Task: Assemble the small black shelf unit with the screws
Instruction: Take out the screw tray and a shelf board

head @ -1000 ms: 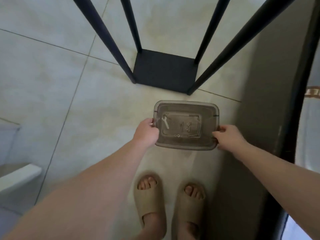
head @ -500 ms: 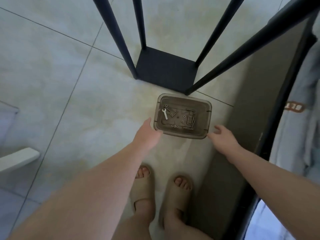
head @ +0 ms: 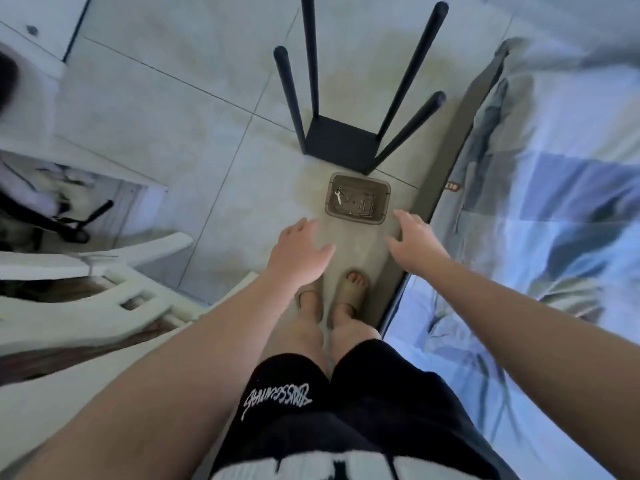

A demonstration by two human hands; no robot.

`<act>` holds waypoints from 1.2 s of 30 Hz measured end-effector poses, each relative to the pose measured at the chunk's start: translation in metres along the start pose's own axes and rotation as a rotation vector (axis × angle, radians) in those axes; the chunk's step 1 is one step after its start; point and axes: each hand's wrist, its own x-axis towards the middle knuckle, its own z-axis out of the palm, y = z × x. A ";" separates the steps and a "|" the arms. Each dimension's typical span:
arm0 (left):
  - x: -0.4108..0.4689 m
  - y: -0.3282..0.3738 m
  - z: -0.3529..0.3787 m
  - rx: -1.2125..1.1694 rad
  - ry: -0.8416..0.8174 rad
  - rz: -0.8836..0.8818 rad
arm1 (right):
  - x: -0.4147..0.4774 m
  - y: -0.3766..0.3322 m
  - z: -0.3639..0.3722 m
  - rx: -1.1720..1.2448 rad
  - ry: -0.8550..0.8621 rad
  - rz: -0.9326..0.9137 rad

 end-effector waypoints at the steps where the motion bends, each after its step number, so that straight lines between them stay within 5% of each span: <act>1: -0.021 0.006 -0.011 0.027 0.038 0.028 | -0.021 -0.008 -0.010 -0.020 0.012 -0.037; 20: -0.274 -0.033 -0.083 -0.003 0.781 0.034 | -0.224 -0.146 -0.050 -0.381 0.212 -0.855; 29: -0.374 -0.147 -0.111 -0.074 1.201 -0.166 | -0.315 -0.269 0.033 -0.546 0.211 -1.271; 36: -0.425 -0.274 -0.080 -0.155 1.173 -0.344 | -0.369 -0.325 0.147 -0.527 0.127 -1.458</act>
